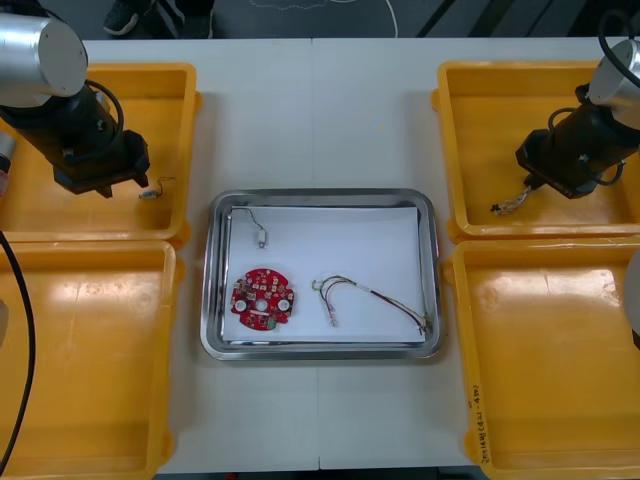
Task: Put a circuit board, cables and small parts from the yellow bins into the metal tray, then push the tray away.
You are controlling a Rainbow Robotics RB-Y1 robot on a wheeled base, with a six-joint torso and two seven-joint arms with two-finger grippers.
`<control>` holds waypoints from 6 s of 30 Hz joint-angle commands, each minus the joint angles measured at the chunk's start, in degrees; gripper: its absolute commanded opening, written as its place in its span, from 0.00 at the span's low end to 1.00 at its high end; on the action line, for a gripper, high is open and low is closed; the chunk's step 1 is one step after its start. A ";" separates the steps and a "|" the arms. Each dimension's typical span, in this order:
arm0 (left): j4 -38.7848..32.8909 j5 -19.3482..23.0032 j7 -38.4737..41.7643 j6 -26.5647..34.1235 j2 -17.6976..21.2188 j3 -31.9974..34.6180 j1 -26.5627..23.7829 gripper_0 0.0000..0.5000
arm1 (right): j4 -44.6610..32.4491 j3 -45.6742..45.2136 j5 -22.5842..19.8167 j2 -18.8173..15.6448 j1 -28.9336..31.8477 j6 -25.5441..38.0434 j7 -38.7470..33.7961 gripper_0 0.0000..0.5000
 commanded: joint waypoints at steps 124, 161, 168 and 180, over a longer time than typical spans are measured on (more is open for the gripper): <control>-31.52 1.69 10.21 11.42 1.75 4.03 1.14 0.00 | -48.85 54.60 -6.14 7.97 9.40 11.48 61.33 0.90; -35.48 -0.60 28.85 11.42 -8.88 -13.20 -1.06 0.00 | -68.98 20.05 -16.51 1.20 14.85 30.34 48.85 0.94; -34.60 -3.50 29.55 11.42 -13.19 -14.95 -1.06 0.00 | -73.37 18.39 -17.47 -0.03 17.49 30.34 38.39 0.94; -29.06 -6.05 28.32 11.42 -17.58 -19.17 -1.06 0.00 | -81.37 11.71 -19.76 -3.81 27.07 30.34 20.46 0.92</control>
